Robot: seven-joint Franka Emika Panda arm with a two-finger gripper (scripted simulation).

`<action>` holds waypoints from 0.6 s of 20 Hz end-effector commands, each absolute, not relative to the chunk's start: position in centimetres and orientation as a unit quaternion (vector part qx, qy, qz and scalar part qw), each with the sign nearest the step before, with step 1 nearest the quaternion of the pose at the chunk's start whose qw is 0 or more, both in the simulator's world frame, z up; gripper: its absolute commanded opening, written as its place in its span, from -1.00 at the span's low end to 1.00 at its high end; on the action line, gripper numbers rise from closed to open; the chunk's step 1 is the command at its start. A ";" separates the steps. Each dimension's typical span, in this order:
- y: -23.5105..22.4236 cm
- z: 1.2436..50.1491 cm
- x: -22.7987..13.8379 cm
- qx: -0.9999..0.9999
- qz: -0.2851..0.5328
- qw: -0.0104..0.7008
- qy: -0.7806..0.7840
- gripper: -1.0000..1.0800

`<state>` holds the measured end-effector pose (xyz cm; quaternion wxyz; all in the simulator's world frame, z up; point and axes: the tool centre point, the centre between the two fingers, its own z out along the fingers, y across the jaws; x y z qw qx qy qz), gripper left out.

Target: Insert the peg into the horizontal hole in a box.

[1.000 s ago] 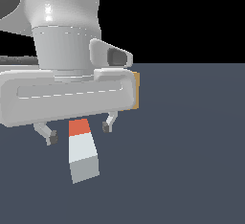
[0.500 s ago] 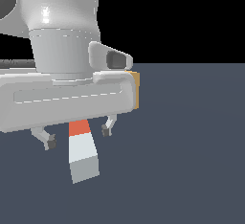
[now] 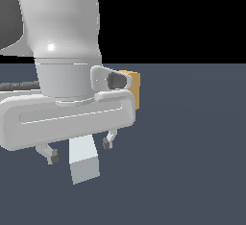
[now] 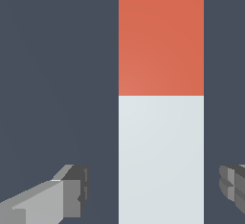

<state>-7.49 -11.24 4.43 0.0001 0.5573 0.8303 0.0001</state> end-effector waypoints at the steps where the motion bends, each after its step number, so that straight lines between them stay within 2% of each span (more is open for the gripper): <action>1: -11.2 3.3 -7.5 0.557 0.000 0.000 0.830 0.92; 7: -11.2 2.3 -7.4 0.557 0.000 0.000 0.830 0.92; 8: -11.2 2.3 -7.4 0.557 0.000 0.000 0.830 -1.00; 12: -11.2 2.3 -7.4 0.557 0.000 0.000 0.830 -1.00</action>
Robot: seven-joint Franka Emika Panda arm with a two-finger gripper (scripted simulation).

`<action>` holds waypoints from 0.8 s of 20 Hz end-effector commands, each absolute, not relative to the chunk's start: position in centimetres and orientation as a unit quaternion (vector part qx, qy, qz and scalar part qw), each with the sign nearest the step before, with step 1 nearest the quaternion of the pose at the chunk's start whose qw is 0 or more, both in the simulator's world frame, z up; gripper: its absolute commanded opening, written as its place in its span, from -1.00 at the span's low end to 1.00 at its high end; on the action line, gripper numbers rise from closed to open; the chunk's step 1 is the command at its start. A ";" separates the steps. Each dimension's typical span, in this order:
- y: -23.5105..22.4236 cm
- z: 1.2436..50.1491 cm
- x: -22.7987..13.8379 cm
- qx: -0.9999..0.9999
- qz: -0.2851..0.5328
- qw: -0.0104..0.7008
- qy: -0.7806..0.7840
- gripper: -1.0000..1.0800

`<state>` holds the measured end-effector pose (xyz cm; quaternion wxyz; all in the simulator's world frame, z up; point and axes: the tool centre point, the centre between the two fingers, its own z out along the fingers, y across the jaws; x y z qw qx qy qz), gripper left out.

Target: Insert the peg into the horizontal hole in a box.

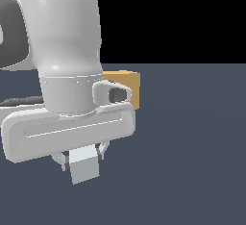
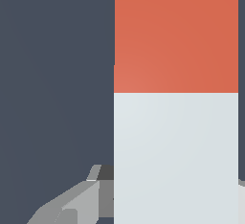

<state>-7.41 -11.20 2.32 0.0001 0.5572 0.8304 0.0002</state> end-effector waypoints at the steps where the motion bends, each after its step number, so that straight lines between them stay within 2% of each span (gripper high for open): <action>1: -11.2 2.3 -7.4 0.557 0.000 0.000 0.830 -1.00; 10: -10.7 2.4 -7.1 0.558 0.000 0.000 0.830 -1.00; 16: -8.1 3.1 -5.5 0.560 0.000 0.000 0.828 -1.00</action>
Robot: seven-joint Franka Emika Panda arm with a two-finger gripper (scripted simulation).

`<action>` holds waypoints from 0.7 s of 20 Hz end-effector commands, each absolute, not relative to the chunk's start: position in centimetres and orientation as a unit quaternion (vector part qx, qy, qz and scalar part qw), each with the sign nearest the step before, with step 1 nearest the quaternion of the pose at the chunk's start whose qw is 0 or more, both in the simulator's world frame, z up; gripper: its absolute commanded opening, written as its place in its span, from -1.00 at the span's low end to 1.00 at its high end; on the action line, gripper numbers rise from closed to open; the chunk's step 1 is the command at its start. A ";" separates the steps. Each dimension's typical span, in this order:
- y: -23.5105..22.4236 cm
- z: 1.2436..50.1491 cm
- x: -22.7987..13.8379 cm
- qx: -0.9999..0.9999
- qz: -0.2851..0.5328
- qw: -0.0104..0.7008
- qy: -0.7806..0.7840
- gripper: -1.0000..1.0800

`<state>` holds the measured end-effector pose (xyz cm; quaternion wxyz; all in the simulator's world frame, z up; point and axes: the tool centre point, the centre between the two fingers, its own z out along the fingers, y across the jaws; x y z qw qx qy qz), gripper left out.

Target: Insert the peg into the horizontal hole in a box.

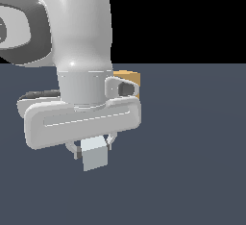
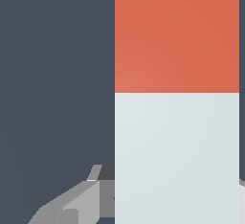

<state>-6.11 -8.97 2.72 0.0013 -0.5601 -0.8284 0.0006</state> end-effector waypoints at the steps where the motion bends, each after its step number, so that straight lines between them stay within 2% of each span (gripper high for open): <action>1: -7.5 3.2 -5.1 -0.561 0.000 0.000 -0.828 -1.00; 14: 2.0 5.5 1.4 -0.571 0.000 0.000 -0.821 -1.00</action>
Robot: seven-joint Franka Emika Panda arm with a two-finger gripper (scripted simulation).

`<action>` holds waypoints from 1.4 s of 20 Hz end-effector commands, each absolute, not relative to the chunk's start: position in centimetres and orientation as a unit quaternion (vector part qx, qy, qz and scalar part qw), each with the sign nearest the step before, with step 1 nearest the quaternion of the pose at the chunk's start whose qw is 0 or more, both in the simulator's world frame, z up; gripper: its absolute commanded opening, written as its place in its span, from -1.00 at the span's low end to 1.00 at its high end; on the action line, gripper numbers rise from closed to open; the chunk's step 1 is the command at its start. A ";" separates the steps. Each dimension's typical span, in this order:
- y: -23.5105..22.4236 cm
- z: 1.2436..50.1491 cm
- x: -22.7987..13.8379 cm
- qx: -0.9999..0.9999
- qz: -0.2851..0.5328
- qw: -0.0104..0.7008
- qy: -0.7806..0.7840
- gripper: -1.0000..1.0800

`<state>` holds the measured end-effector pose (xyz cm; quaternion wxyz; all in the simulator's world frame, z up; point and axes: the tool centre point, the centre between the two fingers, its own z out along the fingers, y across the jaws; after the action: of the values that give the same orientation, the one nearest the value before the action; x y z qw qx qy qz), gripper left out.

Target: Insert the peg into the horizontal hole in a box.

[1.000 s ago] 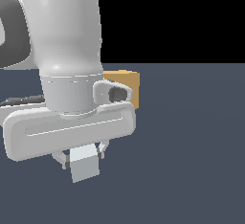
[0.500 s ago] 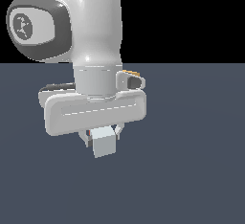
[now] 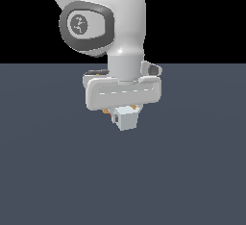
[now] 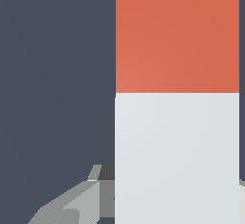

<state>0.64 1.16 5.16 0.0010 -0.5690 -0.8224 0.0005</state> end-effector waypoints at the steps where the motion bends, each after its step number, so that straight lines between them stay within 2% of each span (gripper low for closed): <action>1: 2.4 5.6 1.7 -0.571 0.000 0.000 -0.821 -1.00; 10: 4.5 6.1 3.4 -0.573 0.000 0.000 -0.819 -1.00; 28: 5.4 6.1 3.1 -0.573 0.000 0.001 -0.820 -1.00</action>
<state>3.11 4.86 5.95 0.0017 -0.5735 -0.8192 0.0015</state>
